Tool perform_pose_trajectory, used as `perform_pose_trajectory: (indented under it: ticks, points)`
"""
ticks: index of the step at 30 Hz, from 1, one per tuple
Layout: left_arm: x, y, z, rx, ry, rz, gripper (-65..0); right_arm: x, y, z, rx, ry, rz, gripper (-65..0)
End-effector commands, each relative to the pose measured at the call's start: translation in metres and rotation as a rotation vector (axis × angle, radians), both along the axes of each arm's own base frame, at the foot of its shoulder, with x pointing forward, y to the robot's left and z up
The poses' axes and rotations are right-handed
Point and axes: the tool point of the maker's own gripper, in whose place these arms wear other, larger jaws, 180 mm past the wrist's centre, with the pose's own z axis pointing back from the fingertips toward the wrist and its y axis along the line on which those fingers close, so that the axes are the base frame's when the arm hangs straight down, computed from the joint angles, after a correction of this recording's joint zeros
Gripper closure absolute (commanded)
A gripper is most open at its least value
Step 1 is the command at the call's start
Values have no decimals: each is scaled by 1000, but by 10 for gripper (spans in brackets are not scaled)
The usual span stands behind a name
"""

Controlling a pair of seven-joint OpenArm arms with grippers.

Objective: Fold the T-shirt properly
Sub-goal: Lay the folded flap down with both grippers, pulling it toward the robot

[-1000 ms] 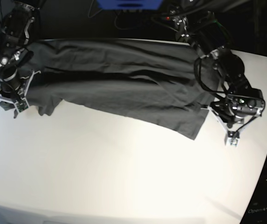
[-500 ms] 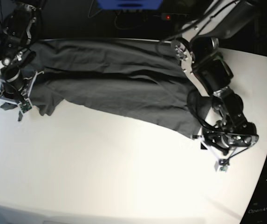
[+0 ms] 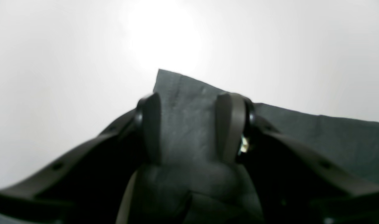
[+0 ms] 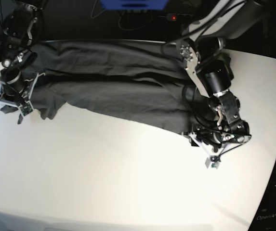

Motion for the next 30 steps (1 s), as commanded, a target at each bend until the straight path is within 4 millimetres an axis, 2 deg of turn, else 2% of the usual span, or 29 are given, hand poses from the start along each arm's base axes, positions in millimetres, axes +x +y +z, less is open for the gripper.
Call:
perform_pose_trajectory:
  ticks: [1, 4, 12, 30]
  points:
    - [17, 4, 20, 6, -57, 8, -290, 6, -3, 11, -15, -37, 5, -7]
    - [17, 14, 20, 20, -58, 18, -290, 6, -3, 11, -15, -37, 5, -7]
    - [15, 24, 20, 39, -45, 24, -290, 6, -3, 11, -15, -37, 5, -7]
    - [20, 17, 19, 12, -90, 25, -290, 6, -2, 11, -13, -36, 6, -7]
